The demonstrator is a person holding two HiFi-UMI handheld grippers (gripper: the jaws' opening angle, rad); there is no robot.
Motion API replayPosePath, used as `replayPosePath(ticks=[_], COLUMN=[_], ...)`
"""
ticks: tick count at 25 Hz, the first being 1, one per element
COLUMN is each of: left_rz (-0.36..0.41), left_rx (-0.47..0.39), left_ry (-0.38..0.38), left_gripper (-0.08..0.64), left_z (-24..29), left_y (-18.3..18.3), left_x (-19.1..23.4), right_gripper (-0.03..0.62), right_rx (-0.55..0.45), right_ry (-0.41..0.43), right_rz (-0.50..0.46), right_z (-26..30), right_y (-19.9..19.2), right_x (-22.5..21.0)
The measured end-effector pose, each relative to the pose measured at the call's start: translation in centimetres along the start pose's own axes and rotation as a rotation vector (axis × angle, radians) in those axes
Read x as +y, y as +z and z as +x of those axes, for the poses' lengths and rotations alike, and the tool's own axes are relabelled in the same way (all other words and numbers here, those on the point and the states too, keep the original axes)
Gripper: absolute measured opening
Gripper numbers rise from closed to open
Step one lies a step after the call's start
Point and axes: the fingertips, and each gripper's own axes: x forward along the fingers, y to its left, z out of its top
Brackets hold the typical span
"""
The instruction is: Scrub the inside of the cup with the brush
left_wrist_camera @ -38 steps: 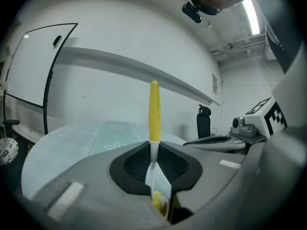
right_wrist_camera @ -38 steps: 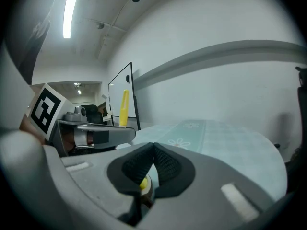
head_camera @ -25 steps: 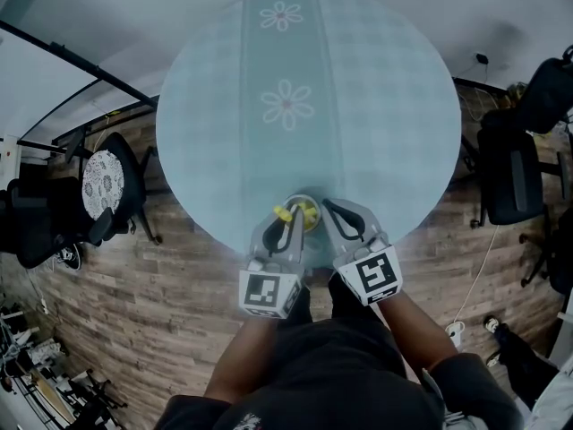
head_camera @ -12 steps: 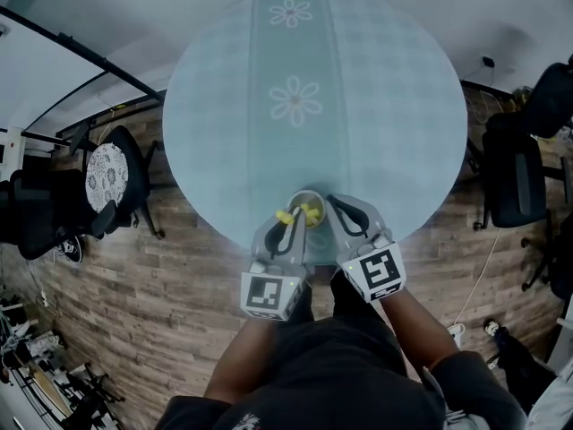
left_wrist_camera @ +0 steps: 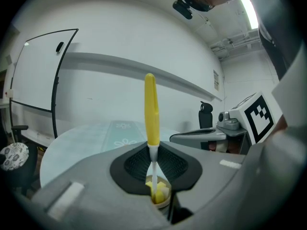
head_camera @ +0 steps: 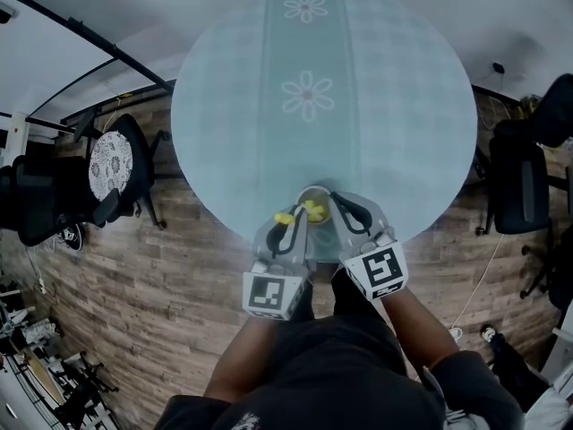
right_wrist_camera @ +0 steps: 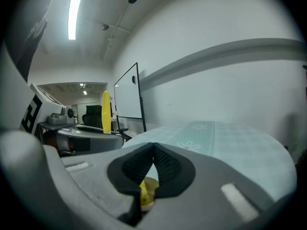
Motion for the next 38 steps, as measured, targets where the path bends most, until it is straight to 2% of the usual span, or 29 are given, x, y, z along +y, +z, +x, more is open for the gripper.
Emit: replayPosePath(ticks=[13,16,38], left_rz=[-0.024,-0.007,-0.021], left_rx=[-0.011,-0.012,-0.033], left_ry=[0.04,0.043,0.04], left_gripper=[0.037,0.037,0.037], left_z=[2.1,2.6,6.8], left_y=[0.6,0.4,1.2], left_x=[1.6,1.8,0.4], right_gripper=[0.002,0.002,0.002], right_rx=[0.025,0.018,0.015], right_ry=[-0.003,-0.001,0.004], right_rz=[0.001,0.002,0.005], right_z=[0.3,0.4,0.0], right_y=[-0.8,-0.7,-1.3], right_x=[-2.0,-2.3,-5.4])
